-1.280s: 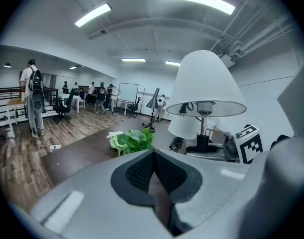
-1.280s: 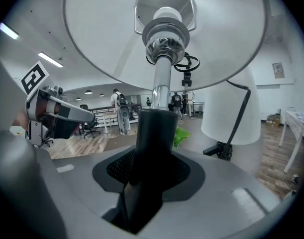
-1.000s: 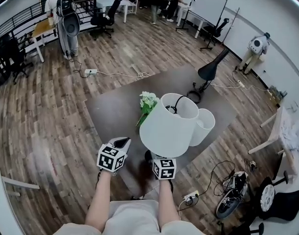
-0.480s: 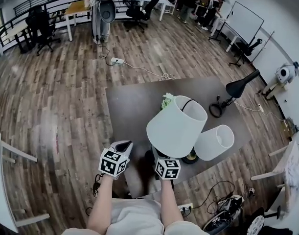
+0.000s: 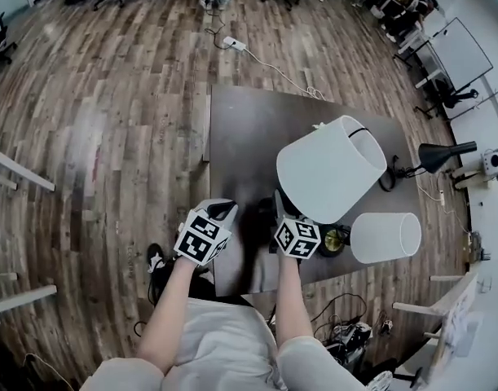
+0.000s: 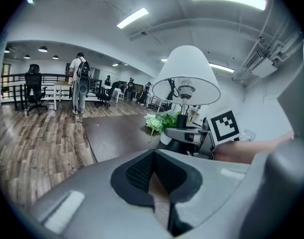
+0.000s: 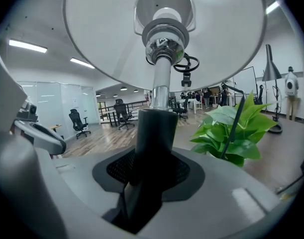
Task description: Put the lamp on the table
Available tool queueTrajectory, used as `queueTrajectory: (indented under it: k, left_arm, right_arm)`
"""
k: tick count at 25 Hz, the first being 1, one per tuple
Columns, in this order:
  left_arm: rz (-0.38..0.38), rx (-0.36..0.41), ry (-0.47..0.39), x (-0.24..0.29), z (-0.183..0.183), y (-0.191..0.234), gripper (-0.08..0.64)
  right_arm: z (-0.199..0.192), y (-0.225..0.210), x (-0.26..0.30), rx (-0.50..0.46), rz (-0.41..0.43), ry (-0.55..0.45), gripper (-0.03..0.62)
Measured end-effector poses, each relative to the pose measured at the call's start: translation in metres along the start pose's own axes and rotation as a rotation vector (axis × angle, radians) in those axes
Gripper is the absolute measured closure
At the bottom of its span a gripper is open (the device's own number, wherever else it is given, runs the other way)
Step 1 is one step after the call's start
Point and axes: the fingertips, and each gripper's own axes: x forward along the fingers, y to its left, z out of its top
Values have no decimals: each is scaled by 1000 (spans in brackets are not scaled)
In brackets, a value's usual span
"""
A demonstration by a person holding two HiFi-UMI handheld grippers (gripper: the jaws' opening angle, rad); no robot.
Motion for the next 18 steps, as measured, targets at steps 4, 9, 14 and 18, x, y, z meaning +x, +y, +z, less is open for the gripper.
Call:
queueTrajectory:
  k: [4, 9, 14, 18]
  left_arm:
    - [-2, -11, 4, 2, -16, 8, 560]
    - [-17, -72, 46, 8, -49, 30, 560]
    - [-34, -117, 33, 8, -73, 47, 560]
    - [-53, -145, 39, 4, -93, 49, 560]
  right_arm:
    - [-5, 3, 21, -36, -4, -15, 419]
    - [-13, 4, 46, -119, -66, -59, 420]
    - [-26, 11, 65, -167, -97, -63, 420]
    - [-39, 18, 72, -195, -112, -49, 420]
